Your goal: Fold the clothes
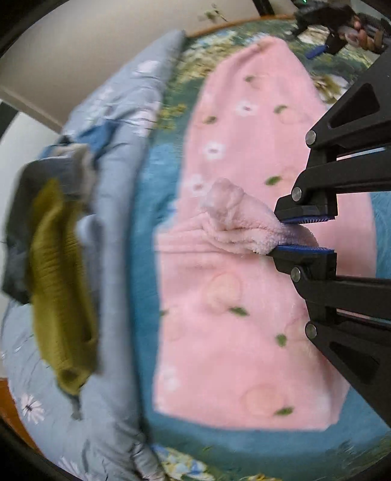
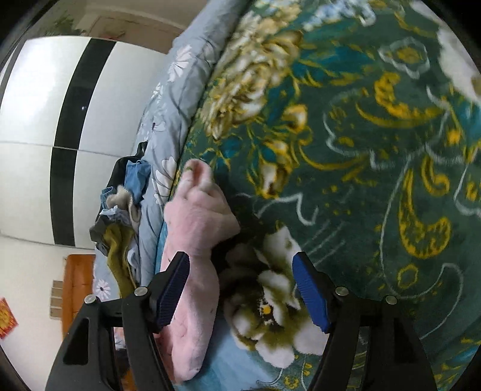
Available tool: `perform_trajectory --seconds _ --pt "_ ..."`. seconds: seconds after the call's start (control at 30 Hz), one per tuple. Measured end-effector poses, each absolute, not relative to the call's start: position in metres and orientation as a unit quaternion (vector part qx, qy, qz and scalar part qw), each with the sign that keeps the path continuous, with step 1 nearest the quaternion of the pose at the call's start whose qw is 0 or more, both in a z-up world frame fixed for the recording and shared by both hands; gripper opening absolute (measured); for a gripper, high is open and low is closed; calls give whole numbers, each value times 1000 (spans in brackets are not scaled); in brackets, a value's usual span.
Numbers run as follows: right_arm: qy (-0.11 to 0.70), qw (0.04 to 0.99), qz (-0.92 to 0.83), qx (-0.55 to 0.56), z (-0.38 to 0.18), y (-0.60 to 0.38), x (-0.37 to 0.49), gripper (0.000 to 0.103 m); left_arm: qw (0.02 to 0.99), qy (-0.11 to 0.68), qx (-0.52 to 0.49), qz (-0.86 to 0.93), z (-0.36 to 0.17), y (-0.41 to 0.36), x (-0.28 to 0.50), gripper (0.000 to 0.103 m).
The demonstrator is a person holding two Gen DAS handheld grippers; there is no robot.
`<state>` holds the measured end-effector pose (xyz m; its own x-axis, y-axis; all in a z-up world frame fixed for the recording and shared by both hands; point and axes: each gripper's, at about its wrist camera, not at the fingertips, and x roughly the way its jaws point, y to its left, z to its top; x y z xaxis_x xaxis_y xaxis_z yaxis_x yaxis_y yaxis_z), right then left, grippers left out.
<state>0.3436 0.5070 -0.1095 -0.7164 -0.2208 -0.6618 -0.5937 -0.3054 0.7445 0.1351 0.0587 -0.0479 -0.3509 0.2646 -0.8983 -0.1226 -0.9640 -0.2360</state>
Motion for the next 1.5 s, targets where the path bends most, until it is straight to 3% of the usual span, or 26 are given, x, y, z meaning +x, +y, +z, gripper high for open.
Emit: perform_trajectory --seconds 0.2,0.27,0.37,0.5,0.63,0.87,1.17,1.3,1.37,1.5 --pt "576 114 726 -358 -113 505 343 72 130 -39 -587 798 -72 92 150 18" --pt "576 111 725 -361 -114 504 341 72 134 -42 -597 790 -76 98 154 28" --pt "574 101 728 -362 -113 499 336 72 158 -69 -606 777 -76 102 160 42" --pt "566 81 736 -362 -107 488 328 72 200 -129 -594 768 -60 94 168 47" --pt "562 75 738 -367 -106 481 319 72 169 -205 -568 779 -50 56 158 58" --pt "562 78 735 -371 -109 479 298 72 113 -237 -581 771 -65 34 112 58" --pt "559 74 733 -381 -120 480 284 72 95 -59 -617 779 -94 112 76 58" --pt "564 68 731 -378 -124 482 284 72 63 -56 -617 783 -102 115 76 56" --pt "570 65 728 -376 -128 484 286 72 49 -54 -612 788 -102 114 78 34" --pt "582 67 722 -368 -135 489 294 72 48 -63 -608 790 -101 107 81 19"
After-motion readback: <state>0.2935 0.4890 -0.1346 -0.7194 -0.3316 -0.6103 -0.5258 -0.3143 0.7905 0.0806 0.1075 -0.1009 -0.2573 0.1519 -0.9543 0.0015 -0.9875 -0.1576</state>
